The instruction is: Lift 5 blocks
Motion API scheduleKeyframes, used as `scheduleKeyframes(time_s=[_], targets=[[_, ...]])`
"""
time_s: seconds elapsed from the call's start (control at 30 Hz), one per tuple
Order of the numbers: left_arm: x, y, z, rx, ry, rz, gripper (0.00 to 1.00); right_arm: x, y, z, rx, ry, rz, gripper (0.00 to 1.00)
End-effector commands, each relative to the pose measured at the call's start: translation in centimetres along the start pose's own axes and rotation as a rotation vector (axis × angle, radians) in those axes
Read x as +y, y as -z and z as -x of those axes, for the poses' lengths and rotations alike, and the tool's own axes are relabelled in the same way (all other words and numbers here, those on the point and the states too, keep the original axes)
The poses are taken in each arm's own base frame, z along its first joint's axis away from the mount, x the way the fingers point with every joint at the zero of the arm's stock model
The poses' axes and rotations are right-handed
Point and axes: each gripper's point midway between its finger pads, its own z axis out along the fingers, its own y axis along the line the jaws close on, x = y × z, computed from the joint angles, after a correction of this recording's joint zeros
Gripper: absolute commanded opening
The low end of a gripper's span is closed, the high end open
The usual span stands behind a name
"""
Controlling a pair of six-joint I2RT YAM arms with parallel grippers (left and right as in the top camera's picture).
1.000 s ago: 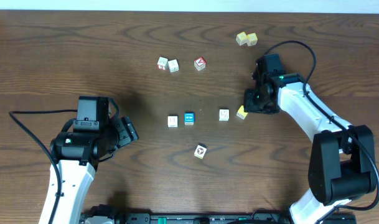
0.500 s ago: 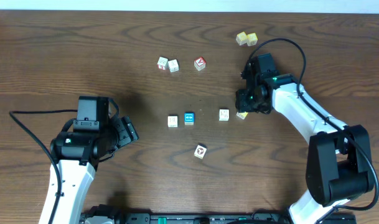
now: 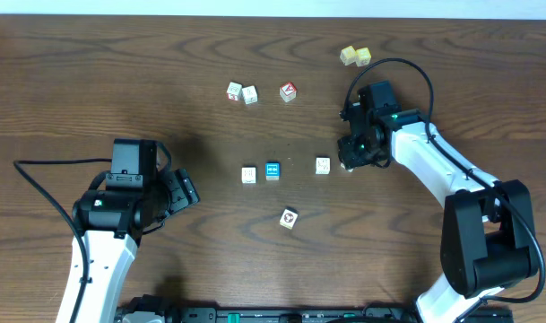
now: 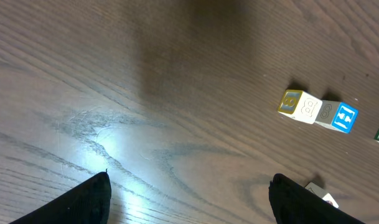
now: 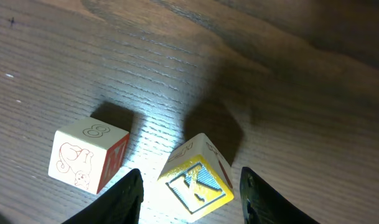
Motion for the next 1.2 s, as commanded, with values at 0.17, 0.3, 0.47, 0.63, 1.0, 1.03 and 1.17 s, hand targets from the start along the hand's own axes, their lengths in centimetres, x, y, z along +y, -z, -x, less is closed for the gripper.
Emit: scheduleKeyframes(time_s=[0.17, 0.3, 0.47, 0.63, 1.0, 1.03, 1.17], targets=[[0.0, 0.3, 0.3, -0.008, 0.013, 0.003, 0.81, 0.0, -1.1, -1.3, 0.031, 0.051, -0.001, 0.45], [0.0, 0.3, 0.3, -0.007, 0.013, 0.004, 0.81, -0.1, -1.7, -2.0, 0.033, 0.051, 0.000, 0.46], [0.0, 0.3, 0.3, -0.007, 0.013, 0.004, 0.81, -0.2, -1.7, -2.0, 0.034, 0.050, -0.005, 0.46], [0.0, 0.3, 0.3, -0.007, 0.013, 0.004, 0.81, -0.3, -1.7, -1.9, 0.030, 0.051, -0.012, 0.40], [0.0, 0.3, 0.3, -0.007, 0.013, 0.004, 0.81, -0.9, -1.7, -0.8, -0.013, 0.074, -0.051, 0.39], [0.0, 0.3, 0.3, -0.007, 0.013, 0.004, 0.81, -0.9, -1.7, -0.7, -0.016, 0.082, -0.050, 0.40], [0.0, 0.3, 0.3, -0.007, 0.013, 0.004, 0.81, -0.9, -1.7, -0.5, -0.023, 0.111, -0.051, 0.47]])
